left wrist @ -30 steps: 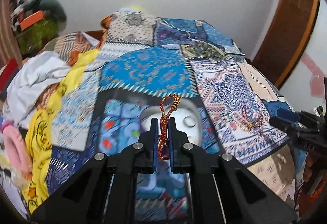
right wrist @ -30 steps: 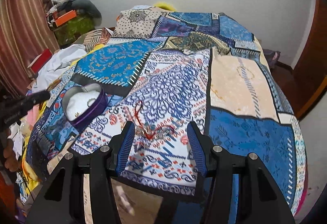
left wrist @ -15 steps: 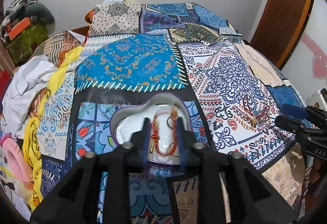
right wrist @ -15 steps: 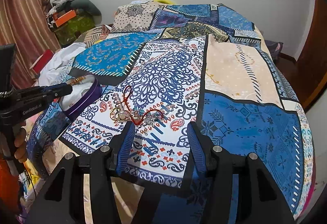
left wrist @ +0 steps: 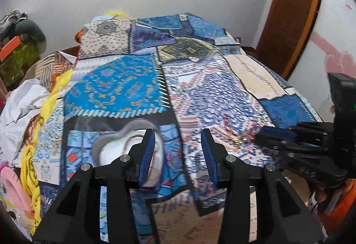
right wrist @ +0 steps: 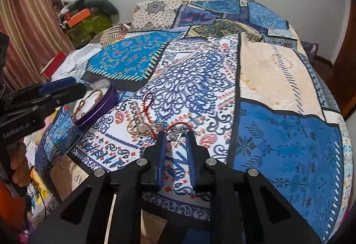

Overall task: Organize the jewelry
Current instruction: 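Carry the red bracelet into the heart tin and open the left gripper, then grasp the red cord jewelry on the cloth with the left gripper, then carry the red cord jewelry into the heart tin and open the left gripper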

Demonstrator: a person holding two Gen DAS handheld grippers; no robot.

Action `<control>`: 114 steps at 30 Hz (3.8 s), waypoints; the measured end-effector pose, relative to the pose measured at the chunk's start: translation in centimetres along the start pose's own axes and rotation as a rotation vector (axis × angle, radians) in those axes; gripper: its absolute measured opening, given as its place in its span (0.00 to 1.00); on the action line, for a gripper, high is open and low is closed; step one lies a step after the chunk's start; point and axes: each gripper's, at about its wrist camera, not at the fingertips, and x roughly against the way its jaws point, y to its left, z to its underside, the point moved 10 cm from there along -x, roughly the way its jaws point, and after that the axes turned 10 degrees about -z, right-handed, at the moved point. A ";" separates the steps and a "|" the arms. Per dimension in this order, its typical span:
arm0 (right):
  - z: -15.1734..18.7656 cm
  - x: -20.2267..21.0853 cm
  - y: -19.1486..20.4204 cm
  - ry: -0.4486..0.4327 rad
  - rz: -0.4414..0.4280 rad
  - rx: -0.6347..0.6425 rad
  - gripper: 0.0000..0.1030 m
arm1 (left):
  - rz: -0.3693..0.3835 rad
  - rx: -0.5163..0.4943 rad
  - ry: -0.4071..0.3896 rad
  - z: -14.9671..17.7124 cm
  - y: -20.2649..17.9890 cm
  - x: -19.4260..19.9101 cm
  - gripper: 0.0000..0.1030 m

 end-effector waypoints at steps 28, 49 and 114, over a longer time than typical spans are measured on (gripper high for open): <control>-1.0 4.9 -2.8 -0.127 0.034 -0.045 0.04 | 0.156 -0.074 0.089 1.9 -8.2 -1.8 0.14; -1.4 6.4 -1.8 -0.166 0.019 -0.041 0.04 | 0.140 -0.055 0.007 0.1 -7.7 1.3 0.01; -5.1 -7.6 12.8 0.027 -0.188 0.123 0.04 | 0.025 0.192 -0.004 2.3 9.8 -0.9 0.01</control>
